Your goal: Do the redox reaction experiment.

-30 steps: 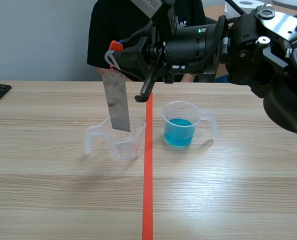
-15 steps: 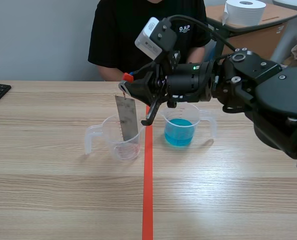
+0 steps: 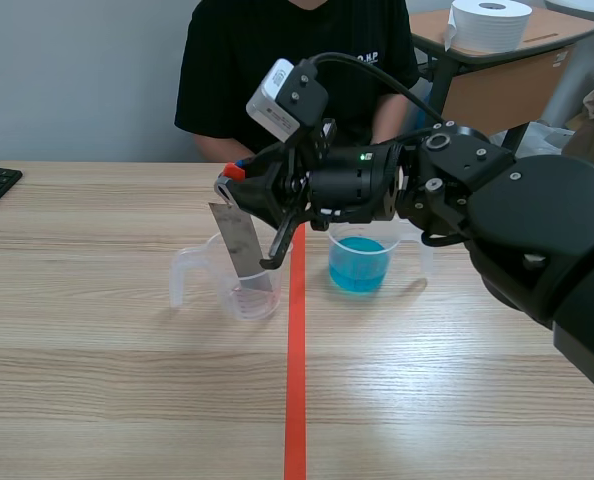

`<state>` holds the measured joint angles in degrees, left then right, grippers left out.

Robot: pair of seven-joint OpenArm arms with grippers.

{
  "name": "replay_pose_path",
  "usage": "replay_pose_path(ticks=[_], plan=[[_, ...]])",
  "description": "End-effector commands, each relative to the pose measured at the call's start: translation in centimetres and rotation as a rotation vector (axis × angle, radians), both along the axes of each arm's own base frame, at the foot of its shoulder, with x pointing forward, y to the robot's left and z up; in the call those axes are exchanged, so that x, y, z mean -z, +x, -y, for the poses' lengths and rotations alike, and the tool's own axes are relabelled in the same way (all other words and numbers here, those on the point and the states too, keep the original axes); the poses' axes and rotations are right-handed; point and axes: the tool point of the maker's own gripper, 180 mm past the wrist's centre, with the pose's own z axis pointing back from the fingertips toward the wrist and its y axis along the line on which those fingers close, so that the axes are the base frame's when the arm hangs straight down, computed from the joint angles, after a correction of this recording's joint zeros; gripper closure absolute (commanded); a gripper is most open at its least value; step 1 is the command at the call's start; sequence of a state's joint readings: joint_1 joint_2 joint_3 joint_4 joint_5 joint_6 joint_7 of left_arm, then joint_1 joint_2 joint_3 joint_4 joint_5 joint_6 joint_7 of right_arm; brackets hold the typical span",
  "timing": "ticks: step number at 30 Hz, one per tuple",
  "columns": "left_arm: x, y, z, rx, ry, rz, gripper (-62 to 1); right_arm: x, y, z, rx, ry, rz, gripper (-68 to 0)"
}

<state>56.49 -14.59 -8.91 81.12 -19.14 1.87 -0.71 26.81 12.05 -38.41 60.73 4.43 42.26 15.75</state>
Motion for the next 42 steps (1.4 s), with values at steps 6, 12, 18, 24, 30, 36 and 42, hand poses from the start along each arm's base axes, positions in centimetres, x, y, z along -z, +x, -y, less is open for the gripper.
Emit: replay_pose_path(ticks=[6,12,18,24,30,36,42], plan=[[-0.4,0.3,0.2,0.002,-0.003,0.021,-53.3,-0.5,0.3,0.4,-0.005,0.009,0.015,-34.9],[-0.4,0.3,0.2,0.001,-0.002,0.02,-60.8,-2.8,-0.3,-0.3,-0.031,0.133,0.027,-55.4],[-0.4,0.3,0.2,0.001,-0.002,0.02,-62.3,-5.0,-3.1,-2.8,-0.133,0.23,0.029,-67.9],[-0.4,0.3,0.2,-0.001,0.002,0.02,-62.3,-7.4,-5.1,-4.1,-0.193,0.272,0.051,-67.9],[-0.4,0.3,-0.2,-0.013,0.019,0.019,-62.3,-9.1,-5.4,-2.6,-0.186,0.276,0.033,-67.9],[-0.5,0.3,-0.2,-0.01,0.02,0.02,-62.3,-9.2,-4.7,0.8,-0.138,0.262,-0.012,-67.9],[-0.5,-0.1,-0.4,0.025,0.023,0.001,-62.3,-8.7,-2.2,5.6,0.006,0.229,-0.018,-67.9]])
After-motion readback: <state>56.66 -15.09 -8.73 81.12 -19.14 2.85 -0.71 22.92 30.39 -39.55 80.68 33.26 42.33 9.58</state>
